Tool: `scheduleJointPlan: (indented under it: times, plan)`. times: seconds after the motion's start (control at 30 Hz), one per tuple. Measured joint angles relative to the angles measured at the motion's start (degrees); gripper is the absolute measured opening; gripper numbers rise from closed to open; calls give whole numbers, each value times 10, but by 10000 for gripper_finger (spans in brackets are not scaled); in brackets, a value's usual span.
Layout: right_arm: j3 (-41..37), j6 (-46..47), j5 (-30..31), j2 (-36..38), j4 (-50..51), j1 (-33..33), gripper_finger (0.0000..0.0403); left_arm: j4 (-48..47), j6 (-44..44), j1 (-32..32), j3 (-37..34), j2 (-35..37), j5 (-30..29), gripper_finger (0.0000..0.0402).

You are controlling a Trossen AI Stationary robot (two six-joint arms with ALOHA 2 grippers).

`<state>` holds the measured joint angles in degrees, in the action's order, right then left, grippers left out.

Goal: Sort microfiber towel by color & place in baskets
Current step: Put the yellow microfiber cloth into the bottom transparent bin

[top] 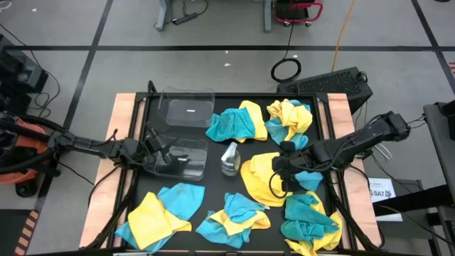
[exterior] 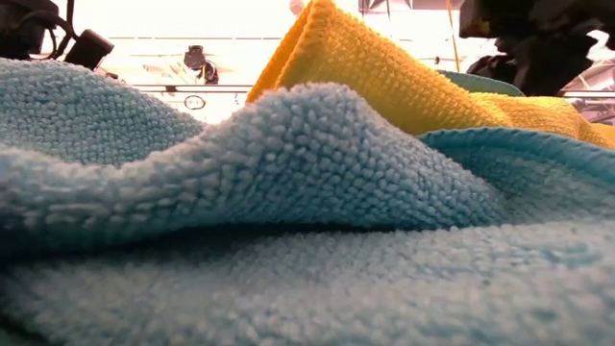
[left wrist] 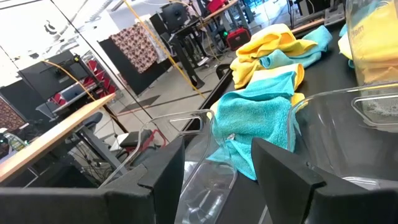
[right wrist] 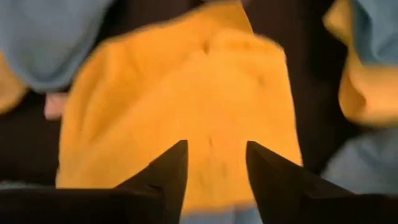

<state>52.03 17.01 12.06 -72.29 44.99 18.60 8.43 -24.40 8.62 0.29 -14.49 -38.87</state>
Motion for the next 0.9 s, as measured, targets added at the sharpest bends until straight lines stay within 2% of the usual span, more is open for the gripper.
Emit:
scheduleJointPlan:
  times: [0.13, 0.3, 0.4, 0.5, 0.6, 0.7, 0.77, 0.9]
  plan:
    - [-4, -21, -16, -36, -75, -7, 242, 0, 0, 0, 0, 0, 0, 193]
    - [-4, -35, -29, -106, -102, -22, 327, 0, 0, 0, 0, 0, 0, 193]
    - [-4, -48, -66, -159, -125, -27, 349, 0, 0, 0, 0, 0, 0, 193]
    - [-4, -59, -75, -214, -145, -28, 348, 0, 0, 0, 0, 0, 0, 193]
    - [-1, -70, -74, -254, -156, -29, 322, 0, 0, 0, 0, 0, 0, 193]
    - [6, -79, -74, -273, -160, -28, 262, 0, 0, 0, 0, 0, 0, 193]
    - [14, -86, -72, -275, -163, -28, 204, 0, 0, 0, 0, 0, 0, 193]
    - [25, -109, -71, -261, -156, -29, 53, 0, 0, 0, 0, 0, 0, 193]
